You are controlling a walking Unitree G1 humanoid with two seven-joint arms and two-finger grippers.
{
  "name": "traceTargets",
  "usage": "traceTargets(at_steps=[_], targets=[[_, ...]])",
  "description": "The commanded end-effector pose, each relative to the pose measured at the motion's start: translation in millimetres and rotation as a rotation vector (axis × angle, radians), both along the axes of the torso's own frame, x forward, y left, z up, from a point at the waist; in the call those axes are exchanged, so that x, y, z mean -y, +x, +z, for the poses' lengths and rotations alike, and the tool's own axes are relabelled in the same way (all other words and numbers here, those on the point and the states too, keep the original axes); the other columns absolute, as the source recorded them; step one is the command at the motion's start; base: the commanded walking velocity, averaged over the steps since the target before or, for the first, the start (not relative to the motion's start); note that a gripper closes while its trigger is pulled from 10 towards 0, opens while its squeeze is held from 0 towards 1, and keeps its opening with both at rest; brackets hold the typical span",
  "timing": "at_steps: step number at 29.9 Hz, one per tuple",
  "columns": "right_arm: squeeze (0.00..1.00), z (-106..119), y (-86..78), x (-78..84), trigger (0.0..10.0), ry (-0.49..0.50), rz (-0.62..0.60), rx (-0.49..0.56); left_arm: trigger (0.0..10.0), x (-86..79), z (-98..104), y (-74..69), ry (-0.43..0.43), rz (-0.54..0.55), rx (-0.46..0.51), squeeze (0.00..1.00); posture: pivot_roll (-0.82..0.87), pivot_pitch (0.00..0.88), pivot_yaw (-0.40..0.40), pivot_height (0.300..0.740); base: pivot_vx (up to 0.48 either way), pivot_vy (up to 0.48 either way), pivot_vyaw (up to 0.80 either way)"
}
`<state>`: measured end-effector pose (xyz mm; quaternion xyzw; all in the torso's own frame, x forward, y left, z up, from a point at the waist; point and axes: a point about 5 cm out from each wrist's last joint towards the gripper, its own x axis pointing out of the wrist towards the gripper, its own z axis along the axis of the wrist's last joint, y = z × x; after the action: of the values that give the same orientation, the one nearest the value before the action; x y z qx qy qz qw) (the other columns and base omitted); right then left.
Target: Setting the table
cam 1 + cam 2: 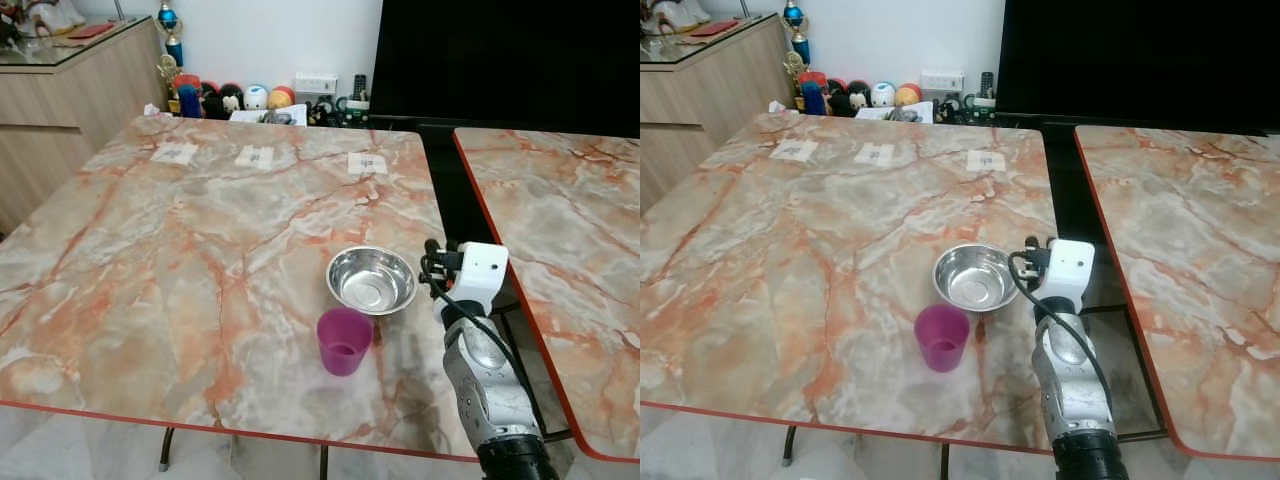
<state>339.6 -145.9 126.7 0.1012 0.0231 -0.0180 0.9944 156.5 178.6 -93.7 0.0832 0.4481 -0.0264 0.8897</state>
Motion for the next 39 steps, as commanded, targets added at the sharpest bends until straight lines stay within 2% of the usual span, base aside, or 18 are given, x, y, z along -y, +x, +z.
traceTargets(at_steps=[1, 4, 13, 14, 15, 16, 20, 29, 39], targets=[[1.0, 5, 3.2, -0.9, 10.0, 0.037, 0.006, -0.012, 10.0, 1.8, -5, -10.9, -0.005, -0.004, -0.049, 0.0, 0.03, 0.094, -0.019, 0.74, 0.0, 0.0, 0.0], [1.0, -3, 4.3, -1.6, 10.0, 0.115, 0.003, -0.071, 10.0, 2.0, -5, -10.7, -0.005, -0.005, -0.048, 0.0, 0.03, 0.094, -0.02, 0.74, 0.0, 0.0, 0.0], [1.0, -12, 5.6, -6.6, 10.0, 0.191, 0.063, -0.168, 10.0, 1.8, -5, -11.2, -0.005, -0.006, -0.051, 0.0, 0.03, 0.096, -0.019, 0.74, 0.0, 0.0, 0.0], [0.38, -14, 5.6, -8.1, 10.0, 0.196, 0.072, -0.18, 10.0, 1.9, -5, -11.2, -0.005, -0.007, -0.051, 0.0, 0.03, 0.096, -0.019, 0.74, 0.0, 0.0, 0.0], [0.38, -16, 5.7, -9.2, 10.0, 0.199, 0.077, -0.187, 10.0, 1.9, -5, -11.2, -0.005, -0.007, -0.051, 0.0, 0.03, 0.096, -0.019, 0.74, 0.0, 0.0, 0.0], [0.0, -17, 5.8, -10.5, 10.0, 0.205, 0.086, -0.194, 10.0, 1.9, -5, -11.2, -0.006, -0.007, -0.051, 0.0, 0.03, 0.096, -0.019, 0.74, 0.0, 0.0, 0.0], [0.0, -23, 8.1, -17.7, 10.0, 0.252, 0.134, -0.242, 10.0, 2.2, -5, -11.1, -0.006, -0.008, -0.05, 0.0, 0.04, 0.095, -0.019, 0.74, 0.0, 0.0, 0.0], [0.0, -18, 18.3, -19.6, 10.0, 0.291, 0.153, -0.254, 10.0, 2.1, -5, -11.2, -0.001, -0.018, -0.051, 0.0, 0.04, 0.096, -0.018, 0.74, 0.0, 0.0, 0.0], [0.0, -27, 20.3, -21.5, 10.0, 0.329, 0.172, -0.315, 10.0, 2.3, -5, -11.7, -0.004, -0.019, -0.054, 0.0, 0.05, 0.095, -0.02, 0.74, 0.0, 0.0, 0.0]])
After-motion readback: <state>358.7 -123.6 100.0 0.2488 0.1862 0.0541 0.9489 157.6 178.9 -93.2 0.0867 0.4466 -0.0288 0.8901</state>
